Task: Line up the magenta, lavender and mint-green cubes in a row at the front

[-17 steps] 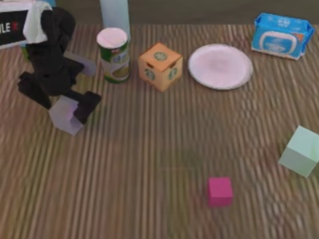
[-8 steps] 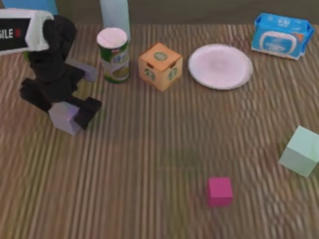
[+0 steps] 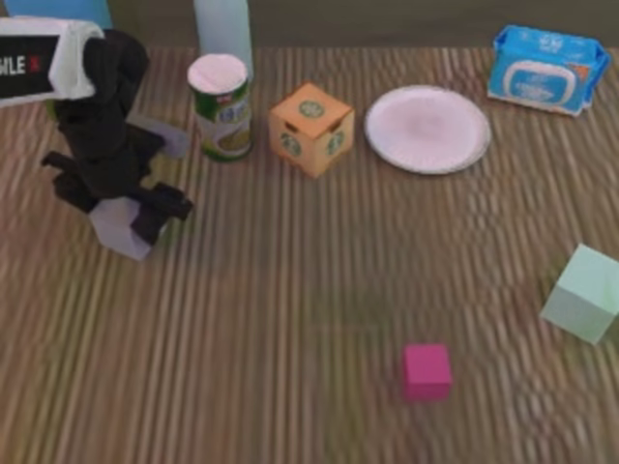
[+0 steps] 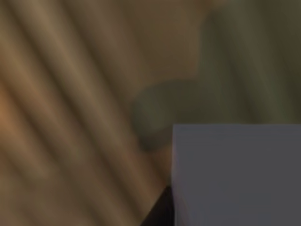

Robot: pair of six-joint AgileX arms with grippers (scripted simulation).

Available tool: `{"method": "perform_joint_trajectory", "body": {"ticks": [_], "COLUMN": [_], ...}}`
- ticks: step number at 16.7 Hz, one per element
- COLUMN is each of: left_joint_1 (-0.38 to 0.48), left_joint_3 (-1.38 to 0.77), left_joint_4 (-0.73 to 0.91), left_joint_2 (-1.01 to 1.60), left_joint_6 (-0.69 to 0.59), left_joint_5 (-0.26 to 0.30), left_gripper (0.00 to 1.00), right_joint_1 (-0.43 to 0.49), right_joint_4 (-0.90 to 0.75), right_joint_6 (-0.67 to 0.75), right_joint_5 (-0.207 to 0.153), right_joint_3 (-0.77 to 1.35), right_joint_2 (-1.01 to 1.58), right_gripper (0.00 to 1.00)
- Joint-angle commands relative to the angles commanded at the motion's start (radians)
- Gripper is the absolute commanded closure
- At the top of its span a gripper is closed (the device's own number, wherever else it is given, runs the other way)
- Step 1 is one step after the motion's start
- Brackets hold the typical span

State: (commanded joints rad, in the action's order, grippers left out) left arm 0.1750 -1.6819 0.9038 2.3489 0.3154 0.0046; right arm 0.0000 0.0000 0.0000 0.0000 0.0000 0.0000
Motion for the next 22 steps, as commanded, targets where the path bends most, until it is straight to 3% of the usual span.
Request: {"method": "perform_joint_trajectory", "body": {"ticks": [3, 4, 13, 22], "left_joint_1": [0.000, 0.000, 0.002, -0.017], "left_joint_3": [0.000, 0.000, -0.006, -0.150], "left_joint_4": [0.000, 0.000, 0.010, 0.236], "left_joint_2": [0.000, 0.000, -0.021, -0.103], "left_joint_6": [0.000, 0.000, -0.002, -0.004], "left_joint_5": [0.000, 0.000, 0.006, 0.004], "left_gripper": [0.98, 1.00, 1.00, 1.00], "right_joint_1": [0.000, 0.000, 0.000, 0.000], "right_joint_4": [0.000, 0.000, 0.000, 0.000], "right_joint_6": [0.000, 0.000, 0.000, 0.000], "right_joint_5": [0.000, 0.000, 0.000, 0.000], "right_joint_3": [0.000, 0.000, 0.000, 0.000], "right_joint_2": [0.000, 0.000, 0.000, 0.000], "right_gripper": [0.00, 0.00, 0.00, 0.00]}}
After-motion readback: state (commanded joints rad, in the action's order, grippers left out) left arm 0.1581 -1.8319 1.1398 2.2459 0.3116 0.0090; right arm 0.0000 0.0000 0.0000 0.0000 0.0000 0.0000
